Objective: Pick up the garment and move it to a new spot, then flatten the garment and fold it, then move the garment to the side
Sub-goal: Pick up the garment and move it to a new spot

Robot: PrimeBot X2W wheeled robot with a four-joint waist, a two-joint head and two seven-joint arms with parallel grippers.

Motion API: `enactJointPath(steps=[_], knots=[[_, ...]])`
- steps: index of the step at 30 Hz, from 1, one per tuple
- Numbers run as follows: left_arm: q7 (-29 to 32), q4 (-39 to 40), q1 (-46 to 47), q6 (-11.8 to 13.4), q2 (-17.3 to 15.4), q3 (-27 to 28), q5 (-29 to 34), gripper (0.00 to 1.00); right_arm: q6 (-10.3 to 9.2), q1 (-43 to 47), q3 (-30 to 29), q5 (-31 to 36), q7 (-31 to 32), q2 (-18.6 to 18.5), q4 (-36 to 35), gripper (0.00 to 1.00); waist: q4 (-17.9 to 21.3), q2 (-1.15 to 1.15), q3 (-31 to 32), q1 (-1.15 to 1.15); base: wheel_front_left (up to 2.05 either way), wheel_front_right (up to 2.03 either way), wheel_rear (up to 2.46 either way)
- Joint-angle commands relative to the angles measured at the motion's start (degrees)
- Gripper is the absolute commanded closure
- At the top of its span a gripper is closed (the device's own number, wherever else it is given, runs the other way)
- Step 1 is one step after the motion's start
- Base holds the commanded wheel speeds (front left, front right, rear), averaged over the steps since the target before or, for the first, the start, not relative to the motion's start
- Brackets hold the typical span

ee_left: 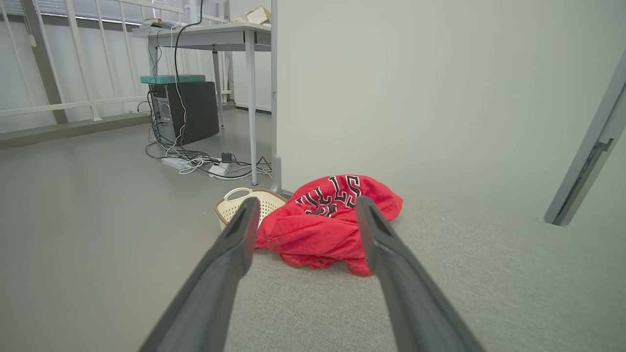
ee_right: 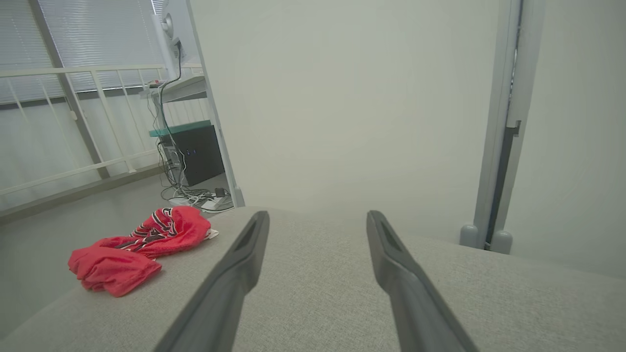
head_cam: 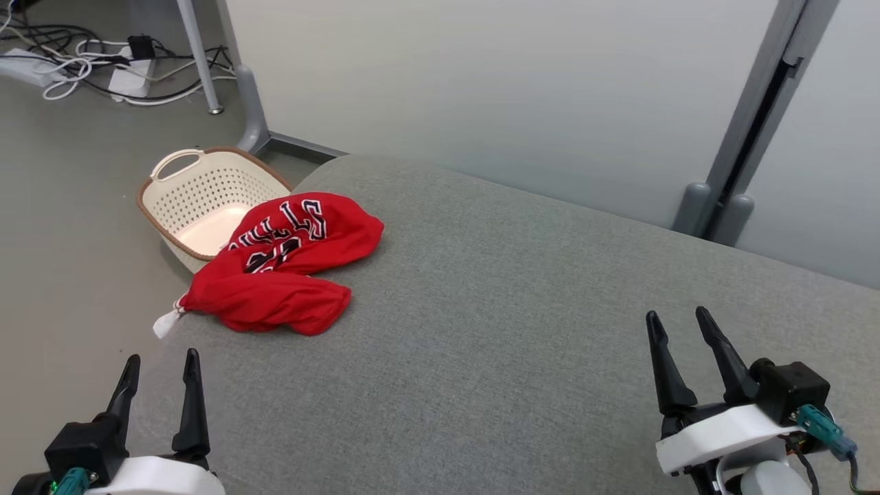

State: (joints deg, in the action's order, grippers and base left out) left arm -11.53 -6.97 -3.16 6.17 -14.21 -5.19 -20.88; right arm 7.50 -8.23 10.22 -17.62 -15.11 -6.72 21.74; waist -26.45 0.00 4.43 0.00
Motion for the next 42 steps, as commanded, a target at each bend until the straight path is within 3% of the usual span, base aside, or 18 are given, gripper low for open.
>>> enactJointPath(steps=[1, 9, 14, 18, 30, 42], knots=[[0.0, 0.6, -0.4, 0.5, -0.1, 0.2, -0.3, 0.0, -0.02, -0.6, 0.4, -0.1, -0.1, -0.2, 0.0, 0.0, -1.2, 0.0, -0.8, 0.0, 0.0, 0.0, 0.0], [2.6, 2.2, 1.1, 0.7, -1.3, 0.9, -1.3, 0.0, -0.02, -1.9, 1.2, -0.6, -0.1, -0.8, 0.0, 0.0, -1.5, 0.0, -1.3, 0.0, 0.0, 0.0, 0.0], [9.0, 1.6, 5.5, -0.3, -3.5, 0.7, -2.4, 0.0, -0.02, -0.9, 0.6, -0.1, -0.1, -0.9, -1.5, 0.0, -1.2, 0.0, -1.4, 0.0, 0.0, 0.0, 0.0], [19.1, -0.7, 12.7, -2.1, -6.7, 1.9, -6.5, 0.0, -0.02, -1.0, 0.8, 1.2, -0.1, -1.3, -3.8, 0.0, 1.6, 0.0, -3.8, 0.0, 0.0, 0.0, 0.0], [33.9, -22.9, 32.3, -6.4, -10.7, 6.6, -17.8, 0.0, -0.02, -7.2, 2.9, 2.5, 2.0, -4.4, -10.1, 0.0, 11.3, 0.0, -17.0, 0.0, 0.0, 0.0, 0.0], [39.0, -46.8, 39.5, -9.3, -11.5, 6.7, -21.3, 0.0, -0.01, -10.8, 4.4, 1.8, 1.2, -4.8, -10.2, 0.0, 17.7, 0.0, -22.0, 0.0, 0.0, 0.0, 0.0]])
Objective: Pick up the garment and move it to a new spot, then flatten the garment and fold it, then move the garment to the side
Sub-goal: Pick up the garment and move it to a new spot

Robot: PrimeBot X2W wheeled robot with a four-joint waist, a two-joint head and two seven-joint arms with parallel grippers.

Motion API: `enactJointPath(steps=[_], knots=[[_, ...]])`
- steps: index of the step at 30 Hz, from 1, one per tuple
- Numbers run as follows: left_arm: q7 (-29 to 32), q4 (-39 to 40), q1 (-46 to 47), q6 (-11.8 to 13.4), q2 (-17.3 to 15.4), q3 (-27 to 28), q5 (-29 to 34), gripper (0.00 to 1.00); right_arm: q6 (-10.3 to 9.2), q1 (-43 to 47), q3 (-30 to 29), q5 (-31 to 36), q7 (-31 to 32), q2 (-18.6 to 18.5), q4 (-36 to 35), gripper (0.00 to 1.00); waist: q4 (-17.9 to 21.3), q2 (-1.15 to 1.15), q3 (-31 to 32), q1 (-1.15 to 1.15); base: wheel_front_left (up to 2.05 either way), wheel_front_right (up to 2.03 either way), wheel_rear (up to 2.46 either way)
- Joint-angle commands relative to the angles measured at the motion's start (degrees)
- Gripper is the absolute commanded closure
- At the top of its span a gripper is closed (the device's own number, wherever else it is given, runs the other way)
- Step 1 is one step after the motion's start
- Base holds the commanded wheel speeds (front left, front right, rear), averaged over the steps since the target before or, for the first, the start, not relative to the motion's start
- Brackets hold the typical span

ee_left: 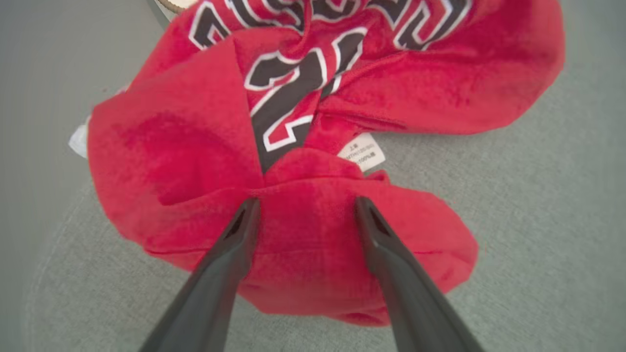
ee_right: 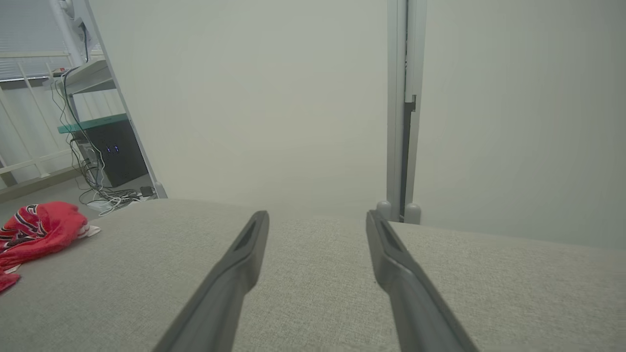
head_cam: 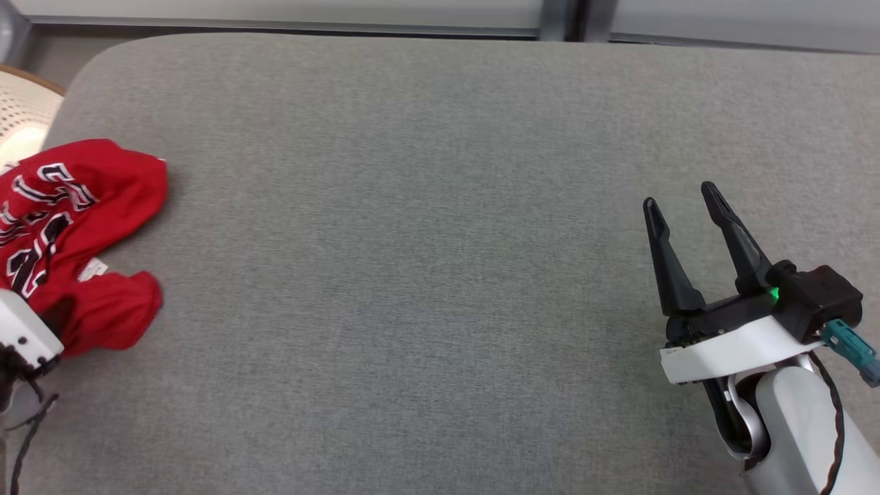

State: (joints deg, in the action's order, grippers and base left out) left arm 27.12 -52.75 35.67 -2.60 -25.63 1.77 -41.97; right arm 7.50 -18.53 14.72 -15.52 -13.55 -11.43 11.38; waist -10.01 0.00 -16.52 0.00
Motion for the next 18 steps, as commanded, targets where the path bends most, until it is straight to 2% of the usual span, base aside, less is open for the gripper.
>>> enactJointPath(steps=[1, 4, 5, 6, 7, 18], knots=[[0.6, -2.2, 0.9, -0.9, -0.1, -0.5, -0.2, 0.0, -0.02, -0.5, -0.1, -0.4, -0.4, -0.1, 0.2, 0.0, 1.3, 0.0, -1.0, 0.0, 0.0, 0.0, 0.0], [0.5, -4.8, 1.6, -1.8, -0.1, -1.1, -0.1, 0.0, -0.02, -0.5, -0.3, -0.5, -0.7, -0.1, 0.6, 0.0, 1.4, 0.0, -1.0, 0.0, 0.0, 0.0, 0.0], [0.5, -5.6, 1.8, -2.1, -0.1, -1.4, 0.0, 0.25, -0.02, -0.5, -0.4, -0.4, -0.7, -0.1, 0.7, 0.0, 1.3, 0.0, -0.9, 0.0, 0.0, 0.0, 0.0], [0.0, -6.2, 2.1, -2.3, -0.1, -1.7, 0.3, 0.73, -0.01, -0.6, -0.4, -0.4, -0.7, -0.1, 0.9, 0.0, 1.2, 0.0, -0.8, 0.0, 0.0, 0.0, 0.0], [-0.2, -6.6, 2.5, -2.4, -0.1, -1.9, 0.5, 1.0, -0.02, -0.6, -0.4, -0.4, -0.7, 0.0, 1.1, 0.0, 1.1, 0.0, -0.7, 0.0, 0.0, 0.0, 0.0], [-5.9, -6.6, 5.6, -4.4, -2.1, -6.2, 4.0, 1.0, -0.02, 0.5, 0.6, -1.2, -1.3, 0.9, 3.4, 0.0, 0.4, 0.0, 4.7, 0.0, 0.0, 0.0, 0.0]])
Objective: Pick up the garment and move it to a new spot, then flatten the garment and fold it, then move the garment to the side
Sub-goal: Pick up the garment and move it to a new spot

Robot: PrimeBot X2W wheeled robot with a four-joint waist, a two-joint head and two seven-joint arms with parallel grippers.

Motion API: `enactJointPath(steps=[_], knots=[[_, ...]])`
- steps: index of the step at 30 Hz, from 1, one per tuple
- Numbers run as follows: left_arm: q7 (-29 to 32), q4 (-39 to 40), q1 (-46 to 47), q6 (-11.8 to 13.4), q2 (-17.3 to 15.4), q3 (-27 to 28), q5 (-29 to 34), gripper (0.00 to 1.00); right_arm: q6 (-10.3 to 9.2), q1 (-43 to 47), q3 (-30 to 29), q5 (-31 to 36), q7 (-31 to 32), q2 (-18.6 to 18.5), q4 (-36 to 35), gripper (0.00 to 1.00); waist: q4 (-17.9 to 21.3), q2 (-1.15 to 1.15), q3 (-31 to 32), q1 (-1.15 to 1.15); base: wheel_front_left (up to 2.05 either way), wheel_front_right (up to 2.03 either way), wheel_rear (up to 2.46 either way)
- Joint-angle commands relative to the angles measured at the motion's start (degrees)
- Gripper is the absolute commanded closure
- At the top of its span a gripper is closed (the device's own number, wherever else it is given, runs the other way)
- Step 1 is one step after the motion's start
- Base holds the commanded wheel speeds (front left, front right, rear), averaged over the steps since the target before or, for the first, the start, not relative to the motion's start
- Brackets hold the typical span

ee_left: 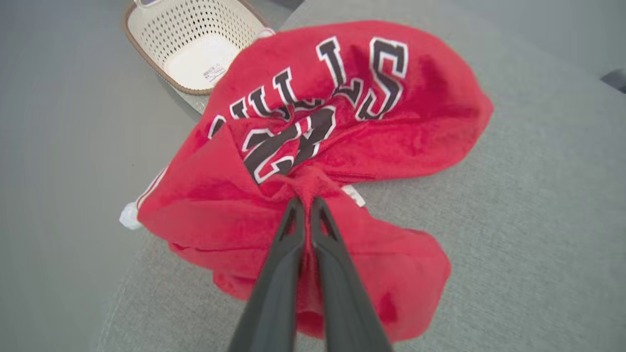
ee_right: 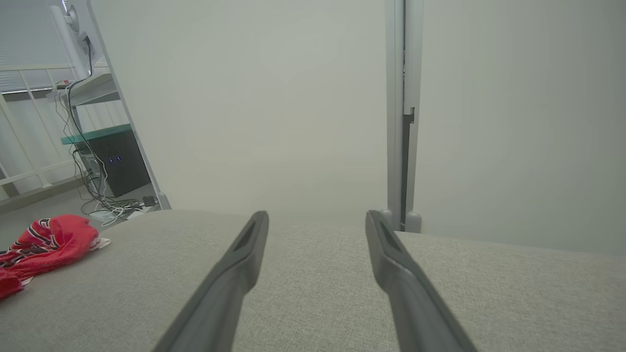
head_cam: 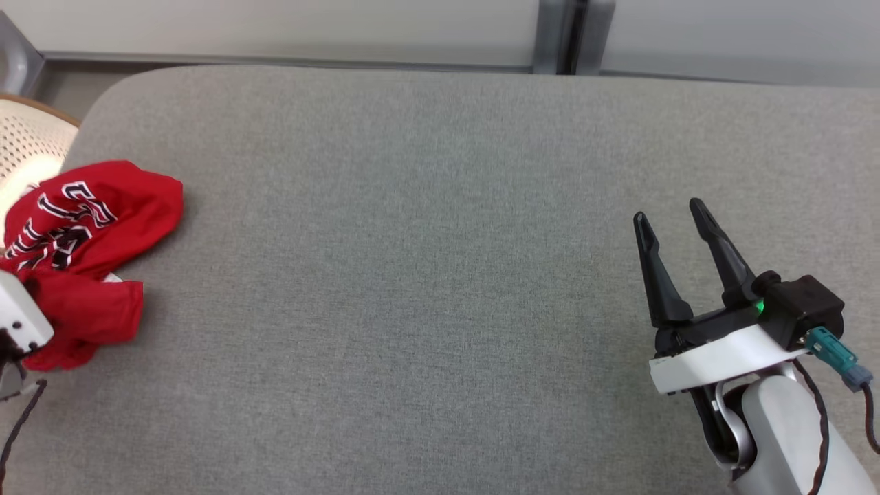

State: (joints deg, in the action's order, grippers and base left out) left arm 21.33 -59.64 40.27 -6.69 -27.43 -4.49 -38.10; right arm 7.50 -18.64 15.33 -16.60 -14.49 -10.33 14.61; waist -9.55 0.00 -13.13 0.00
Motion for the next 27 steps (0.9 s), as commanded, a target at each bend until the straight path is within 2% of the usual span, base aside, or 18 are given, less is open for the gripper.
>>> enactJointPath(steps=[1, 7, 12, 17, 23, 27], knots=[[-0.7, 0.9, 1.3, -0.4, -0.4, -0.7, 0.7, 1.0, -0.01, 0.9, 0.0, -0.4, -0.4, 0.0, 0.4, 0.0, 0.1, 0.0, 2.2, 0.0, 0.0, 0.0, 0.0], [-1.5, 8.0, 2.9, -0.9, -0.7, -5.4, 1.2, 1.0, -0.02, 3.1, -0.5, -1.2, -0.7, 1.8, 1.8, 0.0, 1.9, 0.0, 8.9, 0.0, 0.0, 0.0, 0.0], [0.2, 19.2, 1.9, -0.8, -1.0, -9.6, -1.4, 1.0, -0.01, 5.0, -1.2, -1.4, -0.8, 2.6, 2.2, 0.0, 4.6, 0.0, 13.2, 0.0, 0.0, 0.0, 0.0], [1.3, 31.1, 0.7, -0.8, -0.4, -11.5, -3.2, 1.0, -0.01, 5.6, -2.2, -0.9, -0.8, 2.1, 1.2, 0.0, 8.5, 0.0, 15.0, 0.0, 0.0, 0.0, 0.0], [1.7, 44.5, -1.8, 2.0, 3.8, -12.5, -4.6, 1.0, -0.01, 5.7, -3.9, -0.5, -0.8, 1.0, 0.5, 0.0, 13.7, 0.0, 15.1, 0.0, 0.0, 0.0, 0.0], [0.7, 49.7, -4.9, 4.3, 8.6, -14.5, -5.0, 1.0, -0.01, 5.3, -4.4, -0.5, -0.7, 0.5, 0.3, 0.0, 17.5, 0.0, 14.3, 0.0, 0.0, 0.0, 0.0]])
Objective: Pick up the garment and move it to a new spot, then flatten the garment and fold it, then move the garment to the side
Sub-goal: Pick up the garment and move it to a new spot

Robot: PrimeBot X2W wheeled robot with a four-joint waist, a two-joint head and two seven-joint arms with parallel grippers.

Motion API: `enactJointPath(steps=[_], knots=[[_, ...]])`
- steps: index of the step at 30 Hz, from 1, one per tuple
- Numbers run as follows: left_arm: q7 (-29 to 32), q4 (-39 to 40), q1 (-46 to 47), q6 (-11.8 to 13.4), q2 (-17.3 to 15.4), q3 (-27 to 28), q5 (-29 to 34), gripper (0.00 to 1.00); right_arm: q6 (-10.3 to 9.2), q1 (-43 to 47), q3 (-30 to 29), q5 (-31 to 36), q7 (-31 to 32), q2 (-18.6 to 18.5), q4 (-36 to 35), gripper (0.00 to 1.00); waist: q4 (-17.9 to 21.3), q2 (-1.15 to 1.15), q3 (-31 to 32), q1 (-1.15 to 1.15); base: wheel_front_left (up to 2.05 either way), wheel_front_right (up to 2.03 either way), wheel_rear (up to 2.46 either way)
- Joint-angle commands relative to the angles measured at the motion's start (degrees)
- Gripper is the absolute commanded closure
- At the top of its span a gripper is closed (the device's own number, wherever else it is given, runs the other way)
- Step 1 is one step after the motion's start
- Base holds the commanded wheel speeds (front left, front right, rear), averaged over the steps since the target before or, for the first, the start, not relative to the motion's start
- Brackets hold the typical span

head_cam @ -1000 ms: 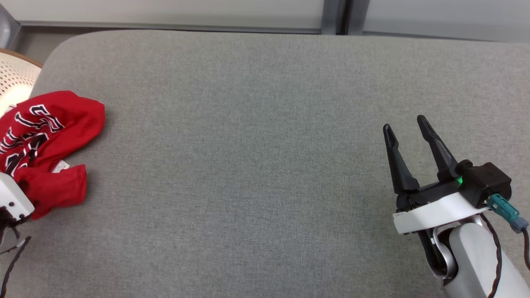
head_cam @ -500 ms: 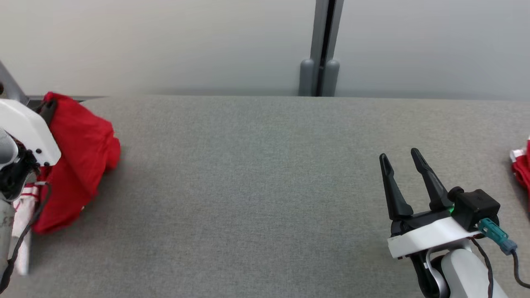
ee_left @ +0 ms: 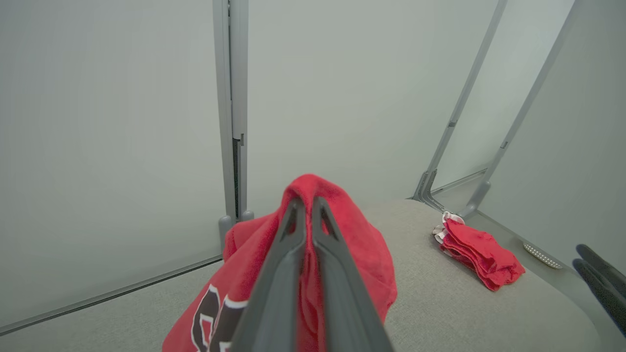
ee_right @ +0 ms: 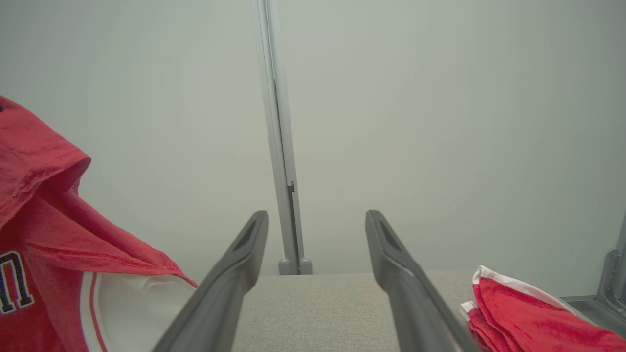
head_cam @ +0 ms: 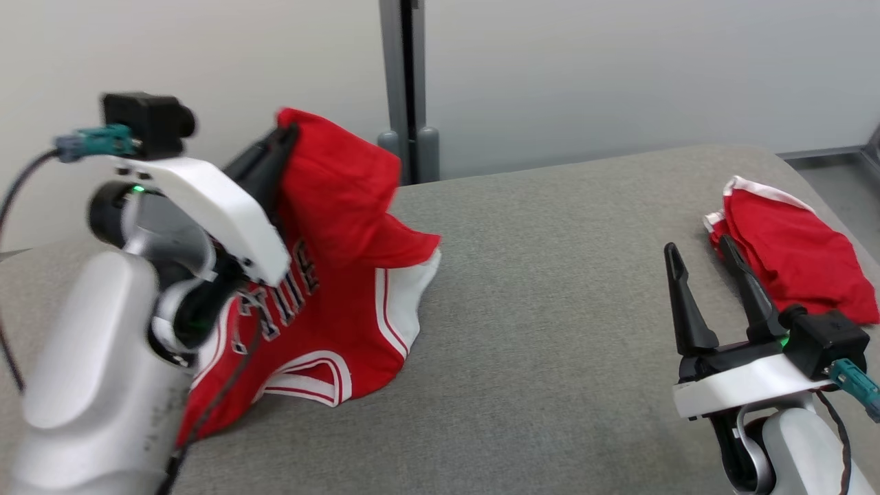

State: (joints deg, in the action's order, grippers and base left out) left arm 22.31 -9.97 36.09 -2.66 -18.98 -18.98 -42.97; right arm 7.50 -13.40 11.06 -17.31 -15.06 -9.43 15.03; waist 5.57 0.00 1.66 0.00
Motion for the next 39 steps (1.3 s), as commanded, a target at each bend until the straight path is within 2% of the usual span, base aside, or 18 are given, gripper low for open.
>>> enactJointPath(steps=[1, 5, 7, 12, 13, 14, 15, 18, 23, 27, 32, 35, 39], knots=[[-0.8, 0.3, -1.8, 0.7, 1.8, -0.9, -0.3, 1.0, -0.02, 0.0, -0.3, 0.2, -0.1, -0.5, -0.1, 0.0, 3.2, 0.0, -0.7, 0.0, 0.0, 0.0, 0.0], [-4.9, -3.6, -5.4, 1.3, 8.2, -5.7, 1.7, 1.0, -0.01, -0.5, -0.1, -0.1, -0.1, -0.3, -0.1, 0.0, 6.3, 0.0, -2.0, 0.0, 0.0, 0.0, 0.0], [-7.6, -8.1, -6.4, 0.5, 11.1, -8.3, 3.1, 1.0, -0.01, -0.8, 0.2, -0.3, -0.1, -0.2, 0.1, 0.0, 7.6, 0.0, -2.6, 0.0, 0.0, 0.0, 0.0], [-14.3, -21.2, -7.1, -1.5, 15.1, -14.8, 4.8, 1.0, -0.01, -1.1, 0.8, -0.7, -0.1, -0.2, 0.9, 0.0, 8.9, 0.0, -3.3, 0.0, 0.0, 0.0, 0.0], [-15.0, -23.5, -6.8, -1.8, 15.4, -16.2, 5.0, 0.12, -0.01, -1.2, 0.8, -0.8, -0.1, -0.2, 1.1, 0.0, 8.9, 0.0, -3.4, 0.0, 0.0, 0.0, 0.0], [-15.0, -23.5, -6.8, -1.8, 15.4, -16.2, 5.0, 0.12, -0.01, -1.2, 0.8, -0.8, -0.1, -0.2, 1.1, 0.0, 8.9, 0.0, -3.4, 0.0, 0.0, 0.0, 0.0], [-16.0, -25.3, -6.1, -2.0, 15.6, -17.2, 5.2, 0.0, -0.02, -1.3, 0.9, -0.8, -0.1, -0.1, 1.3, 0.0, 8.9, 0.0, -3.4, 0.0, 0.0, 0.0, 0.0], [-19.7, -29.2, -4.0, -3.0, 15.9, -20.0, 3.1, 0.0, -0.01, -0.8, 0.6, -0.8, -0.1, -0.2, 1.7, 0.0, 7.2, 0.0, -2.9, 0.0, 0.0, 0.0, 0.0], [-24.0, -30.0, -1.6, -3.3, 15.9, -21.4, 1.6, 0.0, -0.01, 0.4, -0.1, -1.0, -0.1, -0.5, 1.7, 0.0, 3.4, 0.0, -1.5, 0.0, 0.0, 0.0, 0.0], [-27.3, -27.9, -1.9, -2.5, 12.8, -19.7, 2.1, 0.0, -0.02, 1.3, -0.8, -0.8, -0.2, -0.8, 1.5, 0.0, 0.9, 0.0, -0.4, 0.0, 0.0, 0.0, 0.0], [-31.9, -22.2, -5.1, 0.6, 6.2, -16.6, 3.3, 0.0, -0.01, 3.2, -1.8, -0.8, -0.2, -0.7, 1.1, 0.0, -1.5, 0.0, 0.7, 0.0, 0.0, 0.0, 0.0], [-34.5, -17.2, -8.4, 3.6, 1.4, -14.2, 4.3, 0.0, -0.01, 4.4, -2.3, -1.1, -0.2, -0.4, 0.7, 0.0, -2.3, 0.0, 1.2, 0.0, 0.0, 0.0, 0.0], [-36.1, -9.4, -15.4, 8.1, -3.1, -10.7, 4.5, 0.0, -0.02, 5.5, -3.2, -1.2, -0.2, -0.2, 0.2, 0.0, -2.9, 0.0, 1.7, 0.0, 0.0, 0.0, 0.0]])
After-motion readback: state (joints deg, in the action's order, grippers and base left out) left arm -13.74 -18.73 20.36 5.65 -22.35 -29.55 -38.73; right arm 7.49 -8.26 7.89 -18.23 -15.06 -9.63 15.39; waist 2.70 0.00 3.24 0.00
